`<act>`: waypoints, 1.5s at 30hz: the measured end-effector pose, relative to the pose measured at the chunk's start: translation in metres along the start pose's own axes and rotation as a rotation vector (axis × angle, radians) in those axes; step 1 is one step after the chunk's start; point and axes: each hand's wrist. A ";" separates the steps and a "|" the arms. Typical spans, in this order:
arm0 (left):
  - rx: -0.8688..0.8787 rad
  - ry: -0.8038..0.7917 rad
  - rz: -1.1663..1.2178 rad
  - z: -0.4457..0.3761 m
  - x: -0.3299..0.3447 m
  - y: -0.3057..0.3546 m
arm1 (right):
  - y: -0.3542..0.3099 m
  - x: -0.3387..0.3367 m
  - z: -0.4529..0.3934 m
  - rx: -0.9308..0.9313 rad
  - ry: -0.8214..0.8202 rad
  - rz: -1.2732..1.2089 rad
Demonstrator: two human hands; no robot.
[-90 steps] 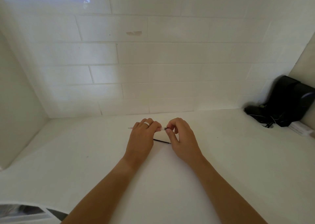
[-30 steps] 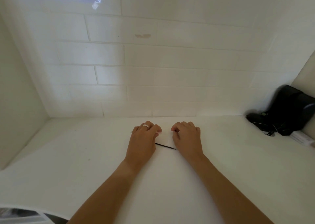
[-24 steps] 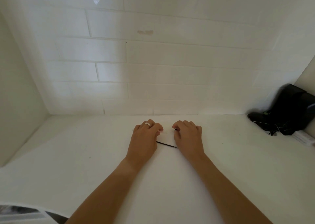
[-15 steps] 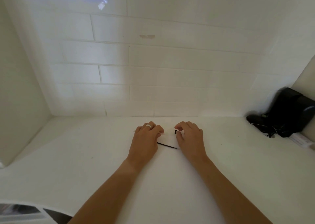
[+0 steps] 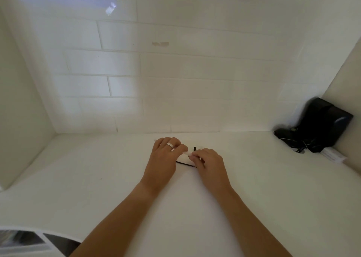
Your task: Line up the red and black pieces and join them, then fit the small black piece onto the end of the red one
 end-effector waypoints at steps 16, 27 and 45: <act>-0.256 0.014 -0.121 -0.001 0.000 -0.004 | -0.001 -0.006 -0.001 0.087 0.146 -0.052; -0.373 -0.057 -0.116 0.002 0.004 -0.006 | 0.001 -0.017 -0.007 0.248 0.274 0.062; -0.401 -0.106 -0.056 0.004 0.013 -0.016 | 0.014 0.011 -0.092 0.234 -0.117 0.370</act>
Point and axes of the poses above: each hand's wrist, its own z-axis away from the middle knuckle, its own x-axis out of the palm, y = z × x
